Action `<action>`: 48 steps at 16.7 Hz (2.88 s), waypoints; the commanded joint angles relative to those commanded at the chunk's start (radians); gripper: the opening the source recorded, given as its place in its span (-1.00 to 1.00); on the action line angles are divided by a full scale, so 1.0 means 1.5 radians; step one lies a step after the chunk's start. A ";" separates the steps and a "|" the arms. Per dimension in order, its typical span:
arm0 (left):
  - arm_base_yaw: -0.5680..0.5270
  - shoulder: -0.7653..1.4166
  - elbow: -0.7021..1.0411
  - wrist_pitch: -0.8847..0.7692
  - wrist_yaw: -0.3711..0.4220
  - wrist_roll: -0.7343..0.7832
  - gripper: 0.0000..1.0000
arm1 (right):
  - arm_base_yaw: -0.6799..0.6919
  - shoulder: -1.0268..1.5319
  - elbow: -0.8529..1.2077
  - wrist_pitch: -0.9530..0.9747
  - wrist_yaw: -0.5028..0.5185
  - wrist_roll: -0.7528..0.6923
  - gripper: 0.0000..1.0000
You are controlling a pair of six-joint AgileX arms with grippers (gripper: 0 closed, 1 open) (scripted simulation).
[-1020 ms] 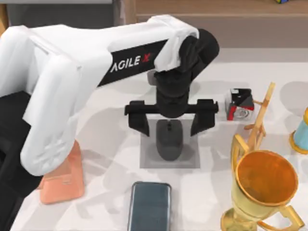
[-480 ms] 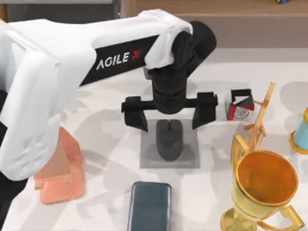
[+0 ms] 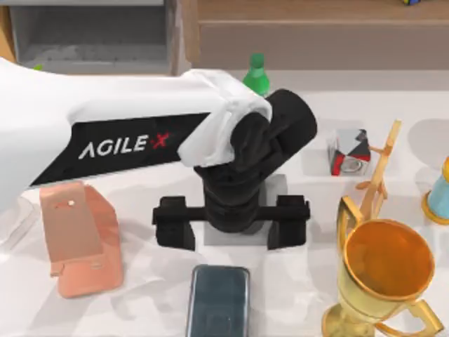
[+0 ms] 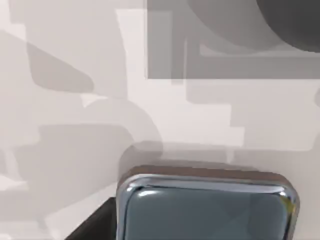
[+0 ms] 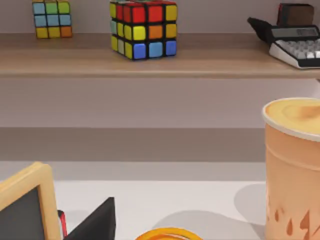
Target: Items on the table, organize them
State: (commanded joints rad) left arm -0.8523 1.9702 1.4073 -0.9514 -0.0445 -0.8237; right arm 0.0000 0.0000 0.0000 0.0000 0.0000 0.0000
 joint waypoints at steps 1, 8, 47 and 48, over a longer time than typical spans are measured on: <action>-0.018 -0.029 -0.036 -0.002 0.001 -0.011 1.00 | 0.000 0.000 0.000 0.000 0.000 0.000 1.00; -0.093 -0.142 -0.153 -0.017 0.013 -0.053 1.00 | 0.000 0.000 0.000 0.000 0.000 0.000 1.00; -0.088 -0.070 -0.246 0.154 0.010 -0.043 -1.00 | 0.000 0.000 0.000 0.000 0.000 0.000 1.00; -0.088 -0.072 -0.245 0.152 0.010 -0.043 -1.00 | 0.000 0.000 0.000 0.000 0.000 0.000 1.00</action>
State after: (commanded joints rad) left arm -0.9842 1.8627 1.0396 -0.7229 -0.0287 -0.8879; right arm 0.0000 0.0000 0.0000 0.0000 0.0000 0.0000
